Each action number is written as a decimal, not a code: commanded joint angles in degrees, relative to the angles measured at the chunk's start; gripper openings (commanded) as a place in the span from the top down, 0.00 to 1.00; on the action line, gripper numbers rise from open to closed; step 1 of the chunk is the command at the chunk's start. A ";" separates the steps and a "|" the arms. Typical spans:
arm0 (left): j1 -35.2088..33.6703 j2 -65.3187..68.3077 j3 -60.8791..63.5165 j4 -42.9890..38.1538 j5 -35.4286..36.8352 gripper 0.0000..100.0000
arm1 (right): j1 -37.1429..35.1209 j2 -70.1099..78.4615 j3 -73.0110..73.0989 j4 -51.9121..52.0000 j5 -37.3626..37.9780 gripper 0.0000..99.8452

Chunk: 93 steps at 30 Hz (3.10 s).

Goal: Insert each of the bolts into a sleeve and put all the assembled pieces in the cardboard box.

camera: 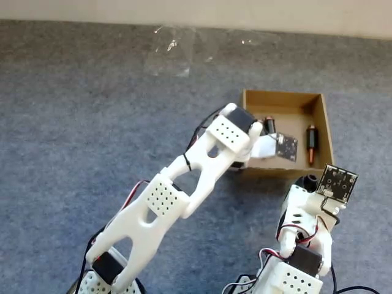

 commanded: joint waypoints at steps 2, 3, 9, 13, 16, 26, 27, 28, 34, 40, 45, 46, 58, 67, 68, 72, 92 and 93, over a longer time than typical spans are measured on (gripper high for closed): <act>-2.33 -0.84 -1.45 0.09 7.30 0.98 | 0.13 -0.57 1.01 -2.42 -0.09 1.00; -2.51 -1.01 -1.63 0.53 8.53 0.98 | 0.13 -0.57 1.01 -2.42 -0.09 1.00; -4.44 -3.47 -6.29 2.11 24.00 0.98 | 0.13 -0.57 1.01 -2.42 0.00 1.00; -5.93 -2.68 -8.40 2.02 33.32 0.98 | 0.13 -0.57 1.01 -2.42 0.00 1.00; -7.08 -1.19 -8.66 2.02 38.24 0.98 | 0.13 -0.57 1.01 -2.42 0.00 1.00; -13.23 1.19 -9.45 2.02 52.92 0.98 | 0.13 -0.57 1.01 -2.42 0.00 1.00; -13.58 1.19 -9.45 2.02 54.15 0.98 | 0.13 -0.57 1.01 -2.42 0.00 1.00; -13.85 1.19 -9.45 2.02 54.86 0.98 | 0.13 -0.57 1.01 -2.42 0.00 1.00; -15.08 -0.48 -12.53 2.46 55.03 0.98 | 0.13 -0.57 1.01 -2.42 0.00 1.00; -14.20 -4.26 -13.67 2.99 55.03 0.98 | 0.13 -0.57 1.01 -2.42 0.00 1.00; -13.76 -6.20 -13.76 3.08 48.62 1.00 | 0.13 -0.57 1.01 -2.42 0.00 1.00; -13.67 -6.73 -13.67 3.08 46.07 1.00 | 0.13 -0.57 1.10 -2.42 0.00 1.00; -13.67 -22.64 -4.62 3.25 36.66 1.00 | -2.42 -0.57 0.75 -2.42 0.00 1.00; -16.04 -44.62 17.27 3.25 25.23 1.00 | -10.86 -0.57 -1.10 -2.15 2.90 1.00; -16.04 -47.25 19.91 3.16 24.09 1.00 | -12.44 -0.57 -1.63 -2.07 3.69 1.00; -16.04 -57.36 29.76 3.08 20.84 1.00 | -17.71 -0.57 -3.74 -2.07 4.04 1.00; -15.96 -100.88 61.32 2.81 16.70 1.00 | -51.91 -0.57 -10.95 -3.47 -0.70 1.00; -15.96 -102.73 62.73 2.73 16.70 1.00 | -52.44 -0.57 -10.77 -5.23 -1.76 1.00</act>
